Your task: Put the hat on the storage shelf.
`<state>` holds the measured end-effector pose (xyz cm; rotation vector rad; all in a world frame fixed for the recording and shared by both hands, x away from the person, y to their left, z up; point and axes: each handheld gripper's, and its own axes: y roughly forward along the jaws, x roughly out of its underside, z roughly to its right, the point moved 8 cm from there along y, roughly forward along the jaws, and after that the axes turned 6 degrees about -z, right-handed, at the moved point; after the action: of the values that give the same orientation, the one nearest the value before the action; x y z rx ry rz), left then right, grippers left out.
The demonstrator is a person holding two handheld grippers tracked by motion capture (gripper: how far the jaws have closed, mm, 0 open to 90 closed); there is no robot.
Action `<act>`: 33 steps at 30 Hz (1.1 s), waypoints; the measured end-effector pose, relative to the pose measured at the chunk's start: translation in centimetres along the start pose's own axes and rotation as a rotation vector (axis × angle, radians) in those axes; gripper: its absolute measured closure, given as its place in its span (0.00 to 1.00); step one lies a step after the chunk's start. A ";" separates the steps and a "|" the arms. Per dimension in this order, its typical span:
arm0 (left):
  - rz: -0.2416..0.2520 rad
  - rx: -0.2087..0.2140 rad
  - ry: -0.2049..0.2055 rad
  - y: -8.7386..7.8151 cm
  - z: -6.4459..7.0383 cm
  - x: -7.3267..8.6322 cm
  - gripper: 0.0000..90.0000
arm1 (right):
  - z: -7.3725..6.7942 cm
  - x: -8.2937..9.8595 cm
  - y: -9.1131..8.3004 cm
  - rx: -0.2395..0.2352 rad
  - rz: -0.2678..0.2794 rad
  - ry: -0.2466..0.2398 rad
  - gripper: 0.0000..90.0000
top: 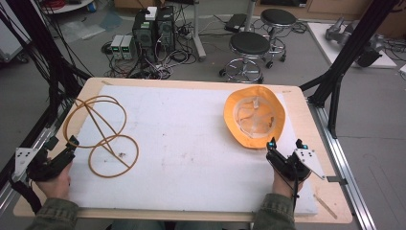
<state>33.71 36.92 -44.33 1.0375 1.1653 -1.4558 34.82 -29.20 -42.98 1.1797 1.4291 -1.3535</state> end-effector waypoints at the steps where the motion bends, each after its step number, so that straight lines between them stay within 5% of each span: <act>1: 0.001 0.000 0.000 0.0 0.0 0.0 0.34 | 0.1 -0.3 0.1 0.005 0.004 -0.005 0.13; 14: -0.004 -0.006 0.002 -0.1 -0.3 0.2 0.35 | 0.0 -4.0 1.7 -0.024 0.039 -0.030 0.13; 22: -0.003 -0.012 -0.002 -0.1 -0.4 0.2 0.35 | -0.6 -6.6 4.3 -0.016 -0.003 -0.078 0.13; 33: 0.003 0.018 0.020 0.3 0.3 0.0 0.34 | -0.5 -7.5 6.6 0.005 -0.044 -0.097 0.13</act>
<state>33.94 36.56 -44.33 1.0680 1.1670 -1.4588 42.94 -29.51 -37.11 1.0763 1.3908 -1.4259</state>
